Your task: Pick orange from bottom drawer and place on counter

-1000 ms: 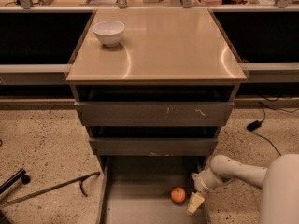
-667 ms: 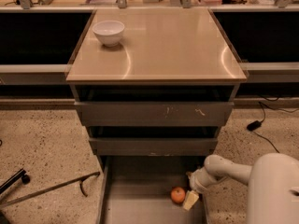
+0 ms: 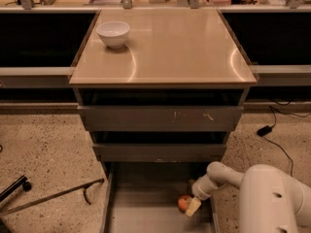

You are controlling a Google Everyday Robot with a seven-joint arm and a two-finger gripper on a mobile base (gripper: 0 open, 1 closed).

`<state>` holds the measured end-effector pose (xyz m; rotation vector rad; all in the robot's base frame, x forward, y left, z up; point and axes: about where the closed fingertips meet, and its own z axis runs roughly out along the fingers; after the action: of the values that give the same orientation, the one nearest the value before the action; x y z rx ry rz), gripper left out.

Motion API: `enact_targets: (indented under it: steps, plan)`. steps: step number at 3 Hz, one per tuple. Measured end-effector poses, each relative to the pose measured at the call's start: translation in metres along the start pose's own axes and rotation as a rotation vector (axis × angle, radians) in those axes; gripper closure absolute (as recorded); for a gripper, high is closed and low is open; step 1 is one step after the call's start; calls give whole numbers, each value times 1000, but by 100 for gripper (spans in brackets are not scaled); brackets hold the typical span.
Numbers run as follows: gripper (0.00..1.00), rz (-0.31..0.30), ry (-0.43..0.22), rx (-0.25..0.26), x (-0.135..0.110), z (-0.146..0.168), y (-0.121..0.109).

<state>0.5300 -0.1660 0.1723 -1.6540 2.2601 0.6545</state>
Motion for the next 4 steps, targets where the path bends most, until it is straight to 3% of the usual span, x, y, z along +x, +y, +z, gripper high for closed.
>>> enact_targets:
  steps: [1, 2, 3, 4]
  plan:
    - [0, 61, -50, -38, 22, 33, -15]
    - [0, 61, -50, -39, 22, 33, -15]
    - [0, 45, -6, -50, 19, 62, 9]
    - [0, 31, 0, -44, 14, 60, 8]
